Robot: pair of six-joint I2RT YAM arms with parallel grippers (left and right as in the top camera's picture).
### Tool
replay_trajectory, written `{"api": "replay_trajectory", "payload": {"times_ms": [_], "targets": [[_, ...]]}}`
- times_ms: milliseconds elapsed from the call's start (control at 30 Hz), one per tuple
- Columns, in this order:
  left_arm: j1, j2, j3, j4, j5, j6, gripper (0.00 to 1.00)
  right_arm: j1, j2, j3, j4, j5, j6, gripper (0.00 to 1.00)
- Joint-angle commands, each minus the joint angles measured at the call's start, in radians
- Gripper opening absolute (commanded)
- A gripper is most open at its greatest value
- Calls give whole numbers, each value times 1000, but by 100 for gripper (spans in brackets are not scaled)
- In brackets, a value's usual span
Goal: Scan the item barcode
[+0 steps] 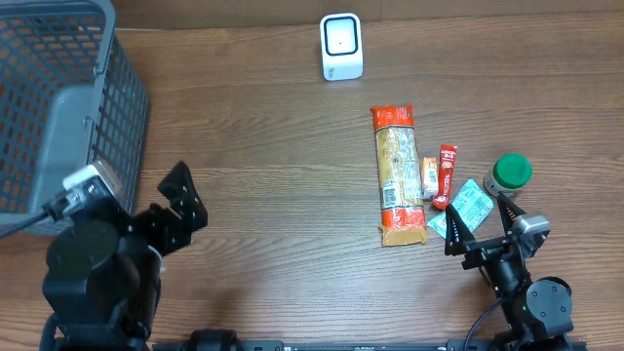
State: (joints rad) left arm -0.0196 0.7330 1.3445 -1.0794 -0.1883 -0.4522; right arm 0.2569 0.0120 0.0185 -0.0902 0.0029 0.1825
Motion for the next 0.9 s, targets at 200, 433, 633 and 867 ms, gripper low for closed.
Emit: {"api": "replay_trajectory", "payload": {"times_ms": [200,433,633,867], "targets": [[0,-161,-199,18,-54,10,100,-3,-7,-10,6,-5,-8,100],[0,-329,-390,203,-39,2,100,-3,-7,-10,6,-5,-8,100],[1,-468,-554,438,2,0,100,-3,-7,-10,6,-5,-8,100],[1,-559,-774,957,94,0,100,-3,-7,-10,6,-5,-8,100]]}}
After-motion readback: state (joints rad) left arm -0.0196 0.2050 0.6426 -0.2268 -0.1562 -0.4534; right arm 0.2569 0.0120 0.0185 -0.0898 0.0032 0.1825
